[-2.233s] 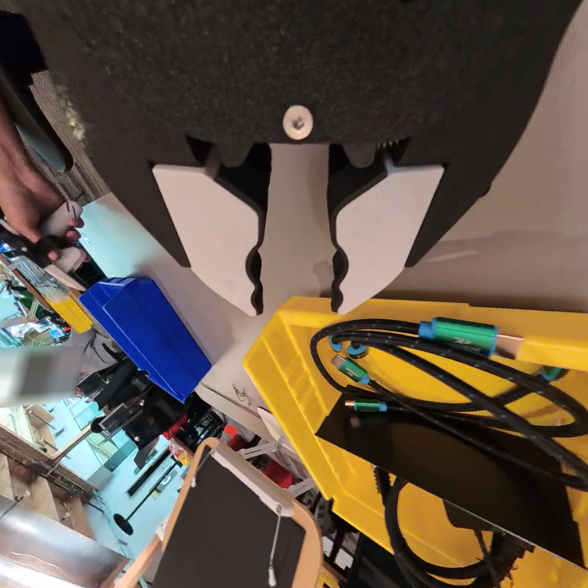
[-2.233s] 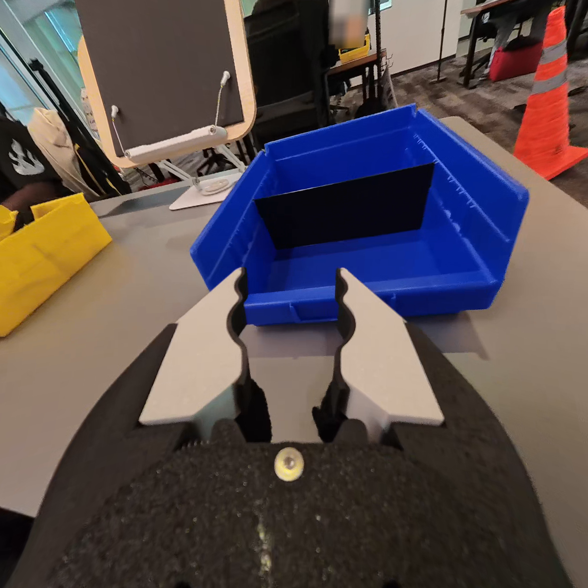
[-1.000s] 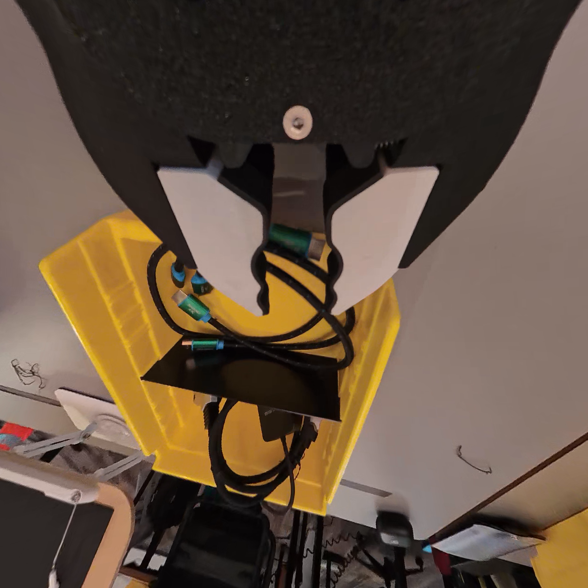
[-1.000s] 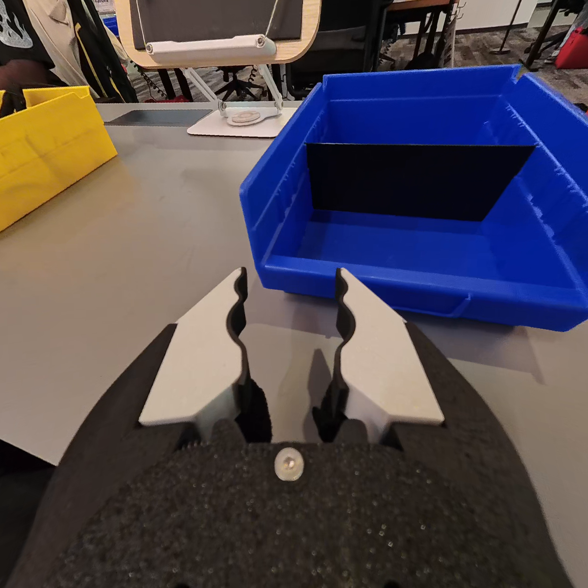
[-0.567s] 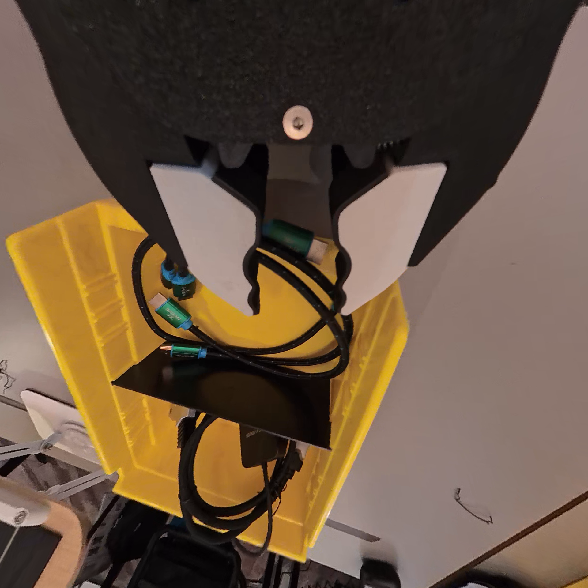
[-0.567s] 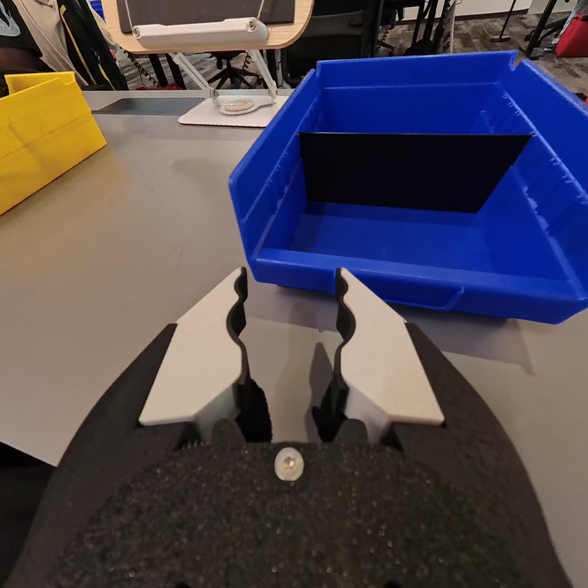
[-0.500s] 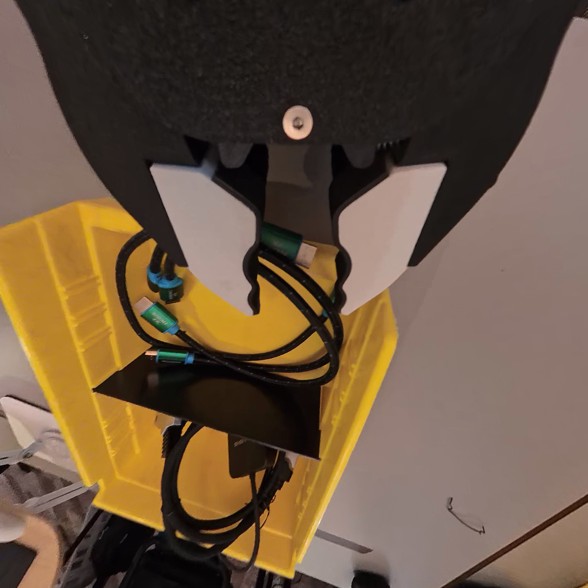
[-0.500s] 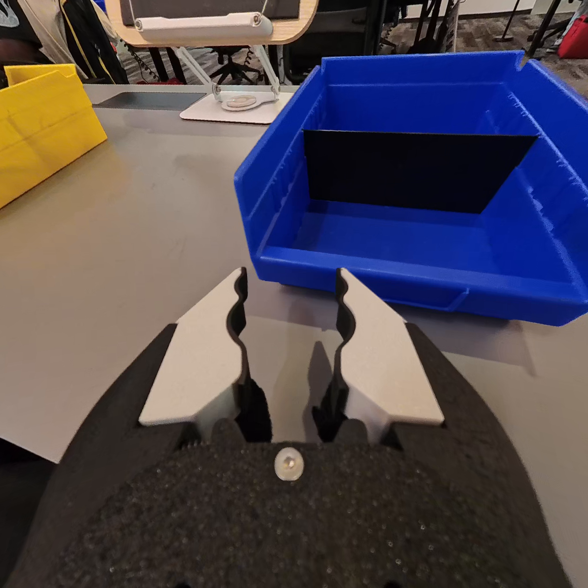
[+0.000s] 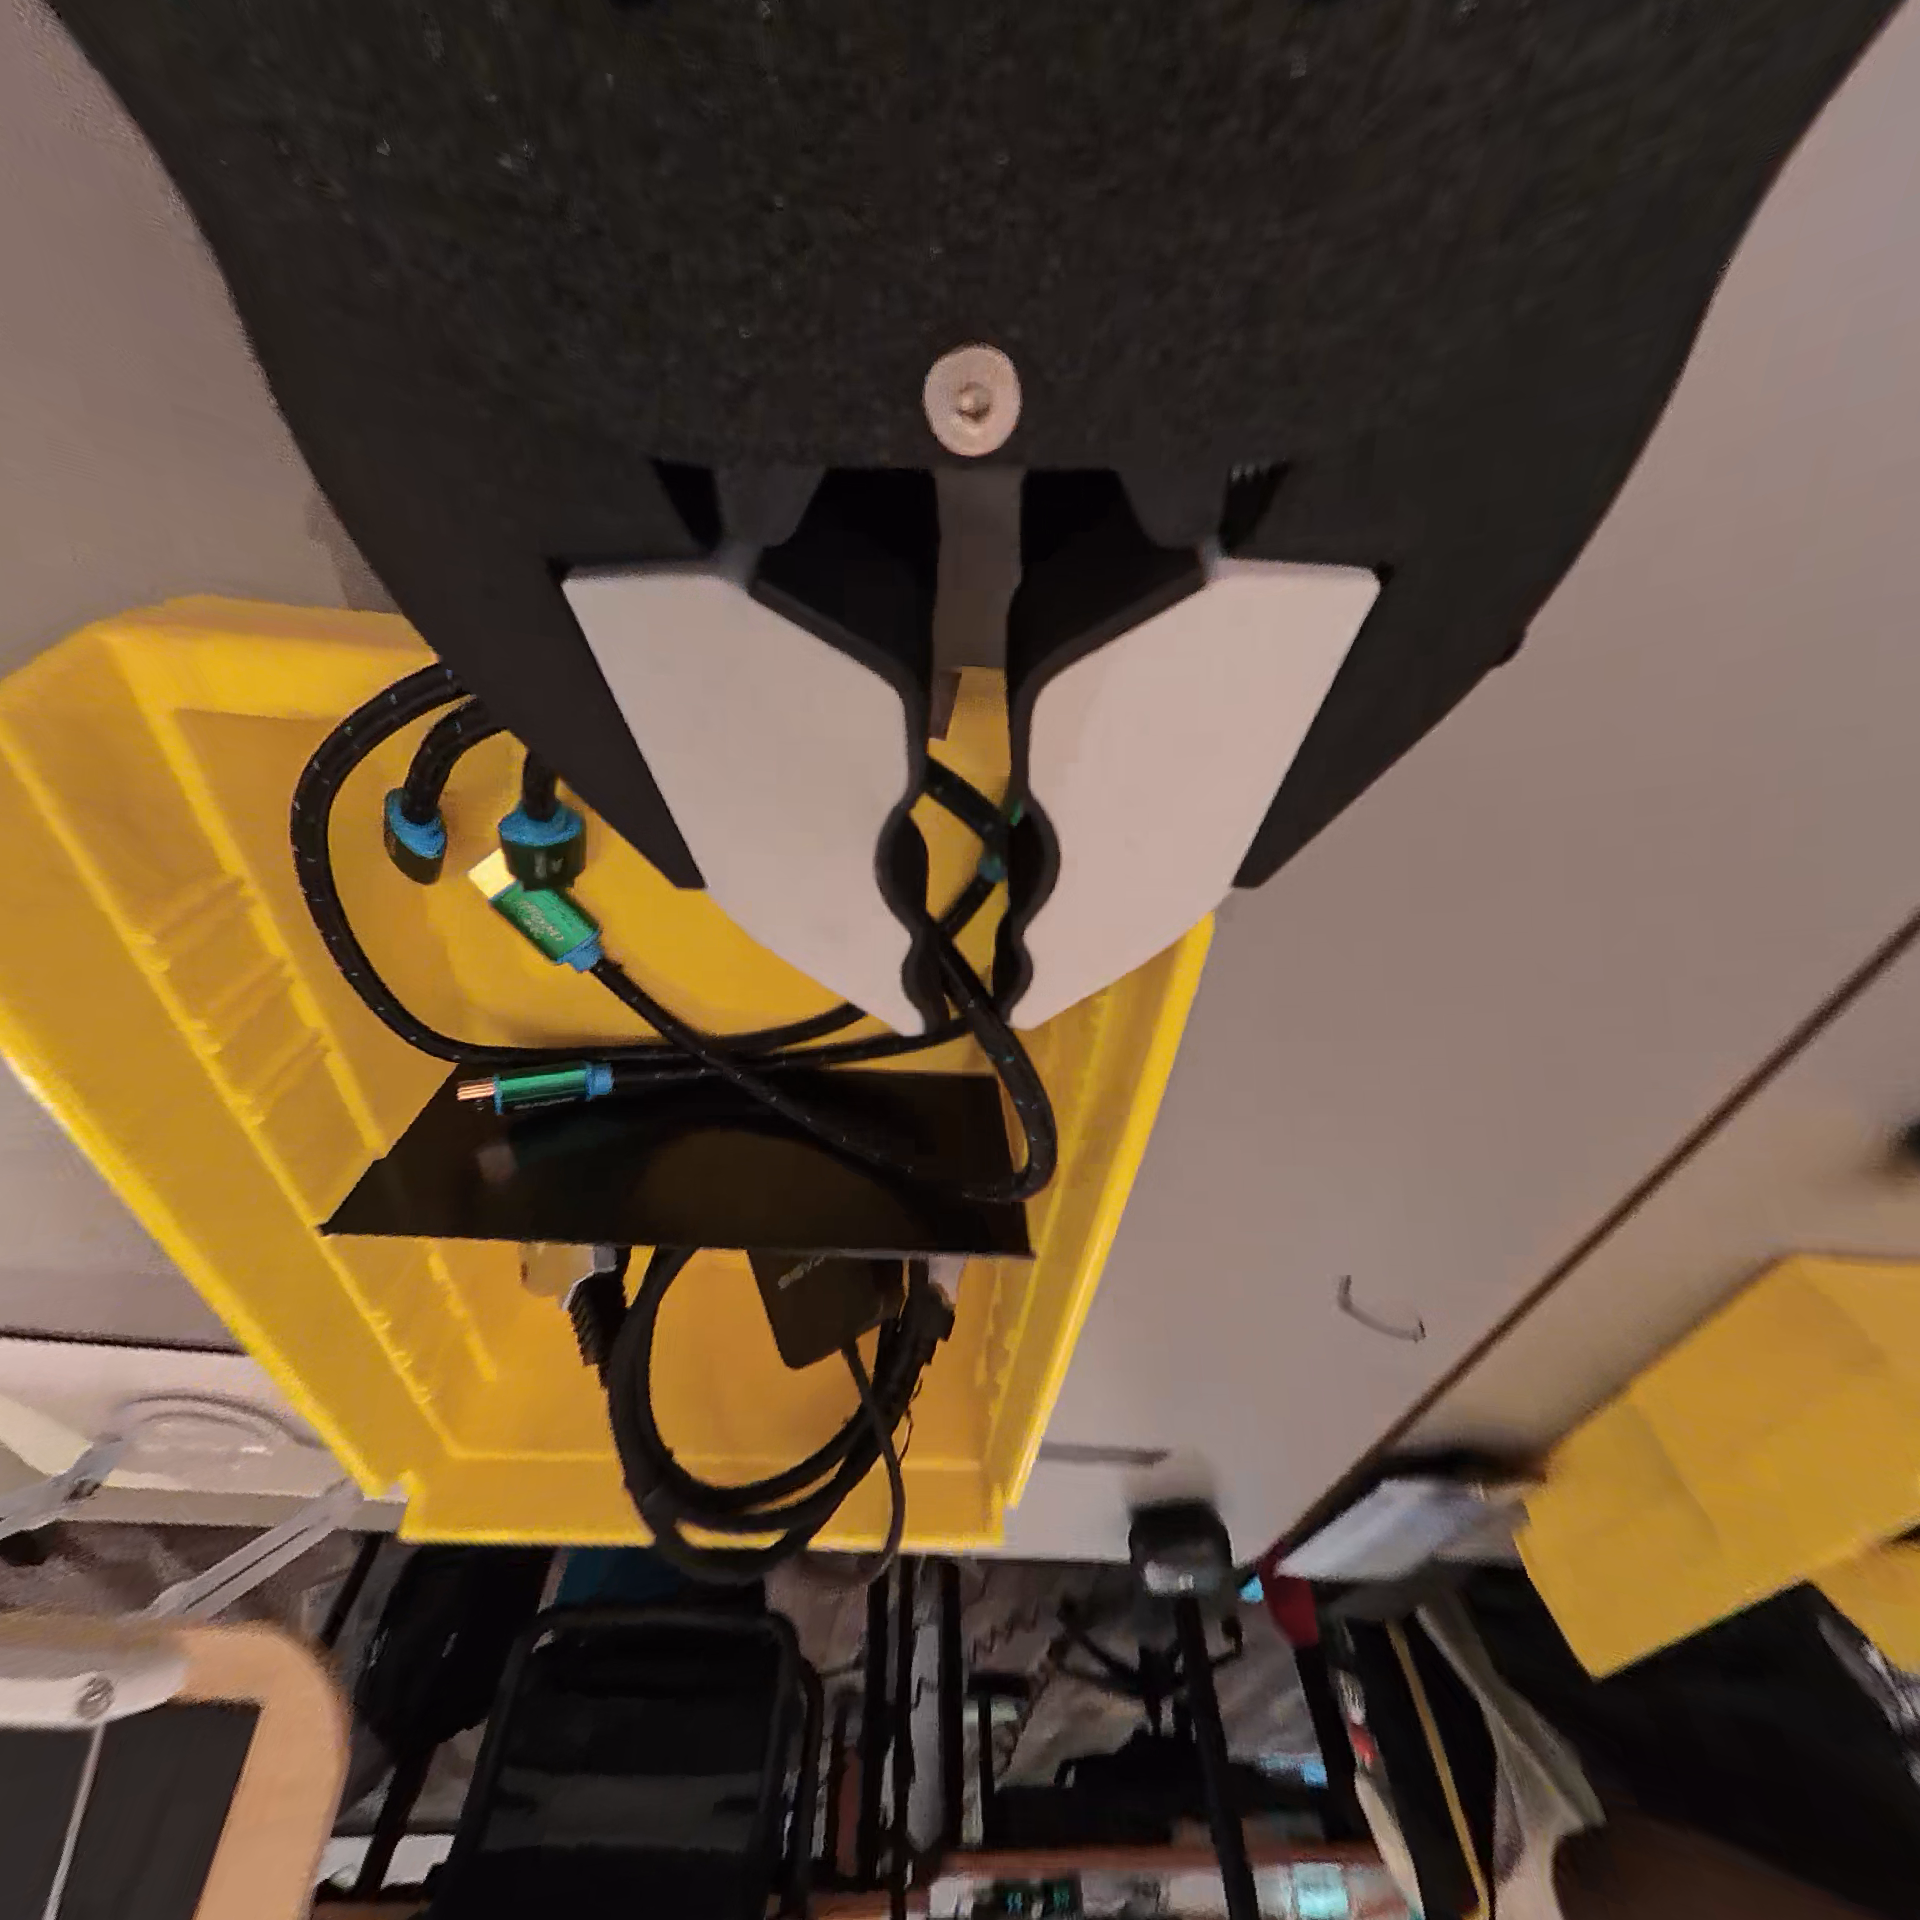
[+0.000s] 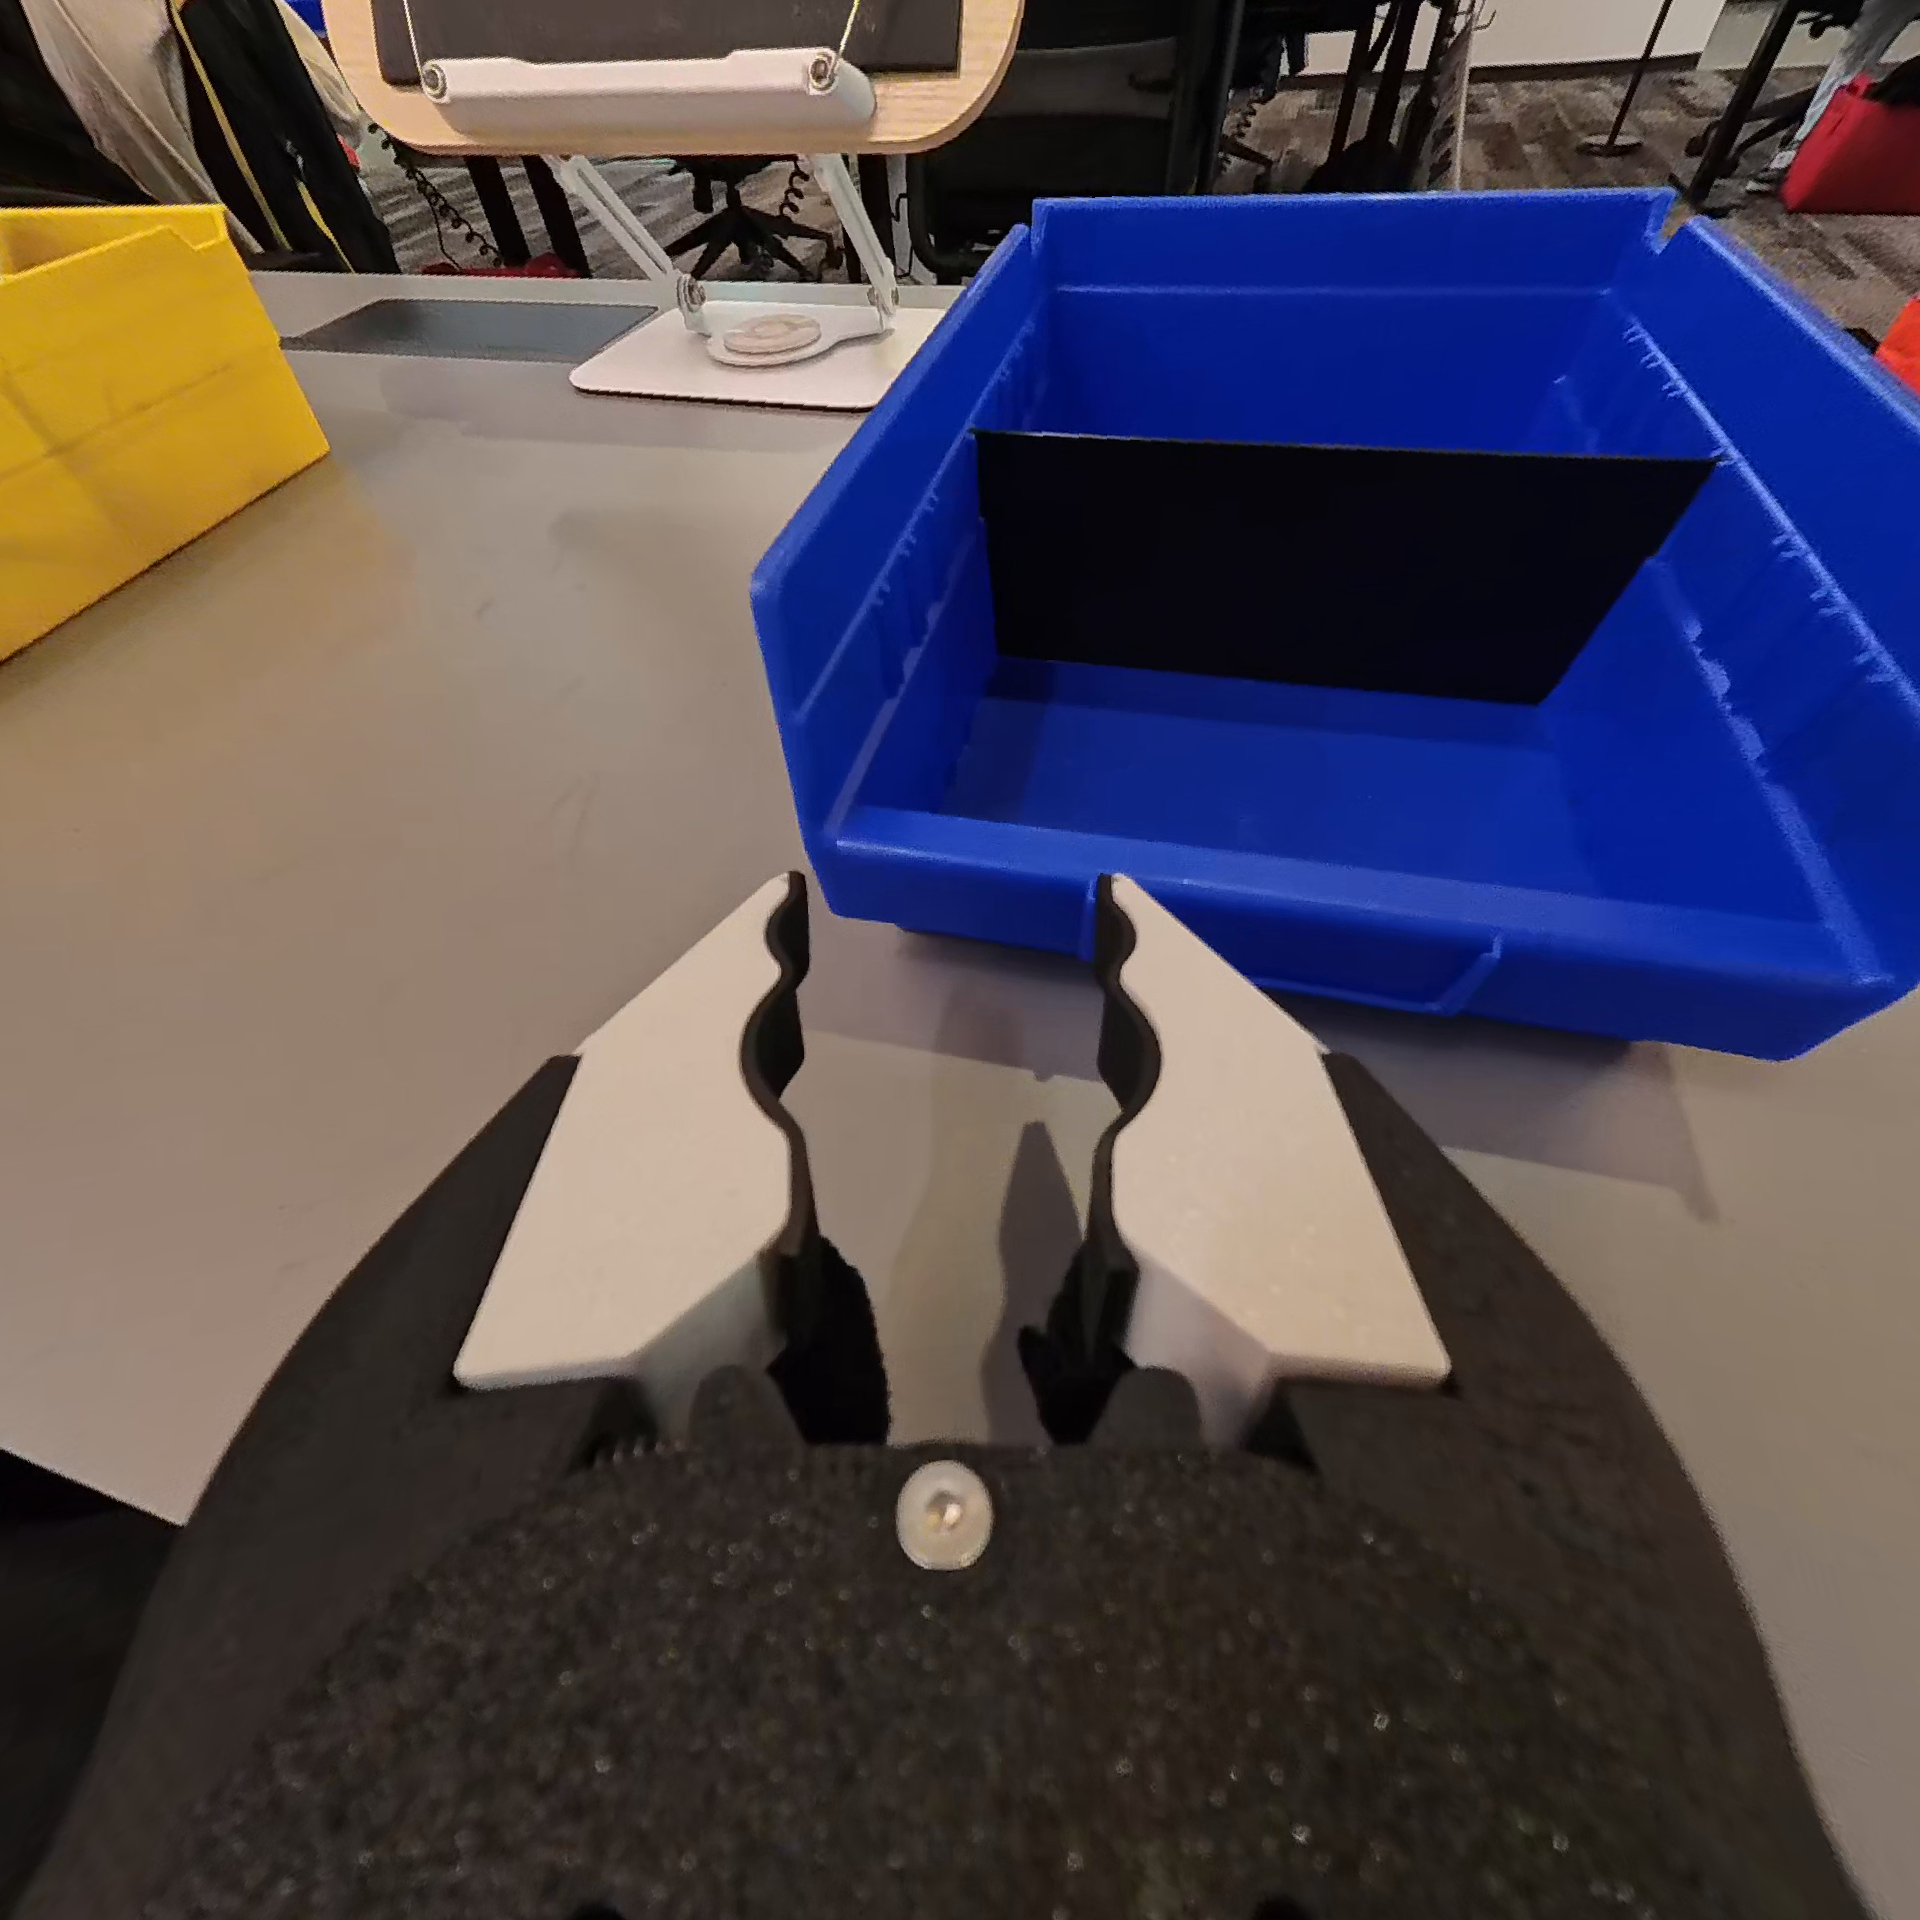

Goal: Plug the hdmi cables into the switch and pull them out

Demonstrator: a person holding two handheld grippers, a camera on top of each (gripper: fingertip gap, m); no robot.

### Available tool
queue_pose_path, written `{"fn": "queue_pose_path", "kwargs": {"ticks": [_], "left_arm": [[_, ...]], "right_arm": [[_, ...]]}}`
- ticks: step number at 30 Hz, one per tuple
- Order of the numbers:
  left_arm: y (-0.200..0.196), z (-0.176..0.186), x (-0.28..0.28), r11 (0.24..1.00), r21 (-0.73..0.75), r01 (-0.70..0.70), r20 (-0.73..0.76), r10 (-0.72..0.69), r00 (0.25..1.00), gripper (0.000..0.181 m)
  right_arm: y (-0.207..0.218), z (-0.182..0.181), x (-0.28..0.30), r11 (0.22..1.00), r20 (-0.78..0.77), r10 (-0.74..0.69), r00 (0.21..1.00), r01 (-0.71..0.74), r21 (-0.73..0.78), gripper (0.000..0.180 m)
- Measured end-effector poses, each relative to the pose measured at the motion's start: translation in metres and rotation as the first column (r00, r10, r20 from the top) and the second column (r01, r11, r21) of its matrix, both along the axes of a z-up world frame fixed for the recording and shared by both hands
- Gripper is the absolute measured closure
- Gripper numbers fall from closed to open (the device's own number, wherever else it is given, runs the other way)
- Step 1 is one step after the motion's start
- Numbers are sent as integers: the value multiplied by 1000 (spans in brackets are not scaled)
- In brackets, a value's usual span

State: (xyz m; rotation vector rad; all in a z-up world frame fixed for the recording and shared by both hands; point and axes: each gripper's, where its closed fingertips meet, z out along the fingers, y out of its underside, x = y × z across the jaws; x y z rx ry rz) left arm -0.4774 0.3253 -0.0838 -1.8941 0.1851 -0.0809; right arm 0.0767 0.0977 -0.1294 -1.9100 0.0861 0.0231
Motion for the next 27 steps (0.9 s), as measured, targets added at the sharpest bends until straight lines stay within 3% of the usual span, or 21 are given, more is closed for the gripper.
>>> {"fn": "queue_pose_path", "kwargs": {"ticks": [11,14,17,22,25,27], "left_arm": [[-30,100,16,926,366,88,-39,-79,996,176],[-47,135,32,892,428,148,-28,-151,988,176],[-70,168,60,844,466,266,15,-308,951,176],[-123,187,134,655,426,624,15,-695,719,176],[-152,178,171,500,429,752,-35,-823,568,176],[-166,164,195,430,390,814,12,-887,463,176]], "right_arm": [[0,0,-3,1000,4,11,1000,-11,-5,125],[0,0,-3,1000,4,11,1000,-11,-7,125],[0,0,-4,1000,4,15,1000,-15,-8,125],[0,4,-8,1000,1,27,1000,-27,10,125],[1,15,-19,996,-16,62,998,-61,58,125],[-1,31,-49,978,-65,189,980,-182,104,126]]}}
